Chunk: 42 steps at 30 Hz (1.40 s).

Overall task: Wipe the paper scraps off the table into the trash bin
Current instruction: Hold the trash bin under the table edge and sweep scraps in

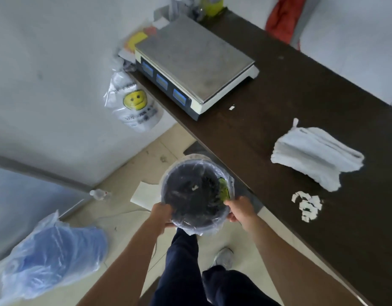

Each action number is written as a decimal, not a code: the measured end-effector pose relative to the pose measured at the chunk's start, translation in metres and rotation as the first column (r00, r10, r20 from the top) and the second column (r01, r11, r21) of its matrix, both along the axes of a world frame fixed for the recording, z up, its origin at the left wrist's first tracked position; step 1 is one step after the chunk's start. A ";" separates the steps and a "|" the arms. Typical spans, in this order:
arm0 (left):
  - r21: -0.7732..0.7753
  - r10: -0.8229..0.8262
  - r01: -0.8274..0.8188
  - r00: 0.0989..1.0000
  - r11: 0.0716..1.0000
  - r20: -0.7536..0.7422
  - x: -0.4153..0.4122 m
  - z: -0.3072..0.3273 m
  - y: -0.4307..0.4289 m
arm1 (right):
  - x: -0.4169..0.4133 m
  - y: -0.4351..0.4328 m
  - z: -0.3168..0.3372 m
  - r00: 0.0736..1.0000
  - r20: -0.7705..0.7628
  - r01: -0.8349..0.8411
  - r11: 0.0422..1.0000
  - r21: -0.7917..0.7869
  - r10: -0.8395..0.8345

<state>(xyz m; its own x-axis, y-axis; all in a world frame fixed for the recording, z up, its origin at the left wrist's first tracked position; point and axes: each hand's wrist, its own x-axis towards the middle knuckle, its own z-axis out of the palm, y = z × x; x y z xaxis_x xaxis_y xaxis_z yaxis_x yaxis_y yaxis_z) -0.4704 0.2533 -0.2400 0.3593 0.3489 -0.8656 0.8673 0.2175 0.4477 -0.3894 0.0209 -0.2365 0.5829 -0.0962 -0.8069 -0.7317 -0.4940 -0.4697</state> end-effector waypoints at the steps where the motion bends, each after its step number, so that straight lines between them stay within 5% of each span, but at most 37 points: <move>1: -0.006 -0.020 0.020 1.000 1.000 -0.003 -0.004 0.002 -0.009 | -0.008 -0.008 0.004 0.999 -0.026 0.030 0.999 0.024 -0.030; 11: -0.002 -0.158 0.158 0.987 0.987 -0.019 -0.008 0.017 -0.076 | -0.067 -0.077 0.032 0.976 -0.088 0.209 0.965 0.160 -0.197; 25: -0.101 -0.240 0.236 0.970 0.966 -0.032 -0.016 0.039 -0.158 | -0.116 -0.146 0.045 0.911 -0.063 0.411 0.901 0.136 -0.406; 34: -0.126 -0.321 0.309 0.943 0.943 -0.091 -0.015 0.036 -0.173 | -0.126 -0.171 0.079 0.944 0.275 0.259 0.927 -0.271 -0.183; 42: -0.120 -0.300 0.287 0.948 0.950 -0.105 -0.020 0.027 -0.175 | -0.040 -0.158 0.136 0.780 0.601 0.127 0.894 -0.430 0.178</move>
